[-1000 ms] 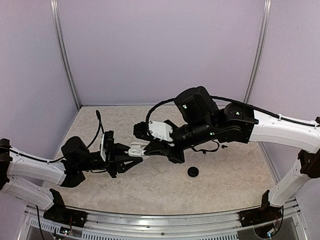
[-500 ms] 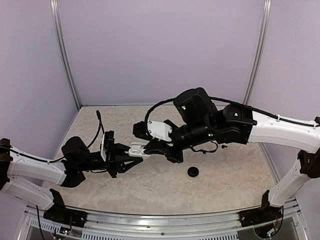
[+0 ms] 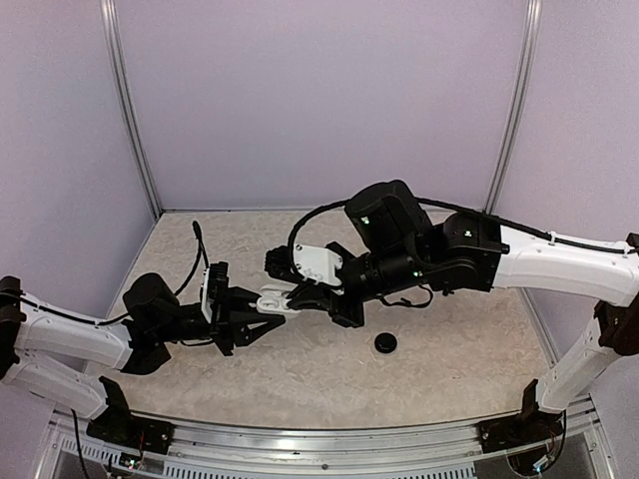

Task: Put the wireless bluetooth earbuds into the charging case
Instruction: Insert the right earbud into the right side groove of the charging case, then adjust the right earbud in the right side groove of the charging case.

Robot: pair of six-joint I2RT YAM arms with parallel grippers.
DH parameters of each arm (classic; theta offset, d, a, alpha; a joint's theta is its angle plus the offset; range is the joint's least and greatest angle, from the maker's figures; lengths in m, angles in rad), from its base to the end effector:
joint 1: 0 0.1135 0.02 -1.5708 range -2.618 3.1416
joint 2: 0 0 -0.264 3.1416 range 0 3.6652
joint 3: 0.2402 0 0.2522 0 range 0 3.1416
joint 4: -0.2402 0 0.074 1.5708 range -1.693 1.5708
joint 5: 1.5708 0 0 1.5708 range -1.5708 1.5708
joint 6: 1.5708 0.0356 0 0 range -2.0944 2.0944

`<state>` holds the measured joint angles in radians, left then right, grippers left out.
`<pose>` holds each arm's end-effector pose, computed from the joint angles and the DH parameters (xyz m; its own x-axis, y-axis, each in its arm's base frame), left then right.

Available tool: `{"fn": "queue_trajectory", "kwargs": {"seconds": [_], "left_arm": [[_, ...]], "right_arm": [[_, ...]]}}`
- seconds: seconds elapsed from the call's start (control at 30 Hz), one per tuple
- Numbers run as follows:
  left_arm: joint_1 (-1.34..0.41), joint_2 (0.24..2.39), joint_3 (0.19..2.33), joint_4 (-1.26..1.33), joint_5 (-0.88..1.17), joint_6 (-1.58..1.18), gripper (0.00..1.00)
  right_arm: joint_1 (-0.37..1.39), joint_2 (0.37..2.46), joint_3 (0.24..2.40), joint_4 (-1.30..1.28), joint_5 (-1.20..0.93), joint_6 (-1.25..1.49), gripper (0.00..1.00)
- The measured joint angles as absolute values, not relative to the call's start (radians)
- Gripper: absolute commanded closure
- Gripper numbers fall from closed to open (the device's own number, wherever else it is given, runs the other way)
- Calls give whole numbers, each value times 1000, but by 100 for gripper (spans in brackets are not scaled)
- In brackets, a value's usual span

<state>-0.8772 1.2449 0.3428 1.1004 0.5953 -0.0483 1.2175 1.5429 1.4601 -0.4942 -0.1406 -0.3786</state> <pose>0.1354 -0.1941 0.2290 0.0781 -0.1565 -0.9846 0.9931 0.0991 0.0630 0.1176 0.3332 0.3573 0.1830 -0.5615 -0.8070 -0.9707 0.0268 -0.2387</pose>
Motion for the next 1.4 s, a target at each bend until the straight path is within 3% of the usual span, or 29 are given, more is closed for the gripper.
{"fn": "queue_trajectory", "kwargs": {"seconds": [0.2, 0.37, 0.57, 1.4], "left_arm": [[-873, 1245, 342, 1111, 596, -57, 100], [-870, 1245, 342, 1114, 604, -63, 100], [-869, 1245, 342, 1122, 614, -64, 100], [-869, 1246, 342, 1175, 617, -68, 100]], "right_arm": [[1217, 1543, 1458, -484, -138, -379, 99], [1217, 1543, 1451, -471, -146, -377, 85], [1217, 1541, 1451, -468, -147, -371, 81], [1217, 1509, 1450, -475, -160, -351, 92]]}}
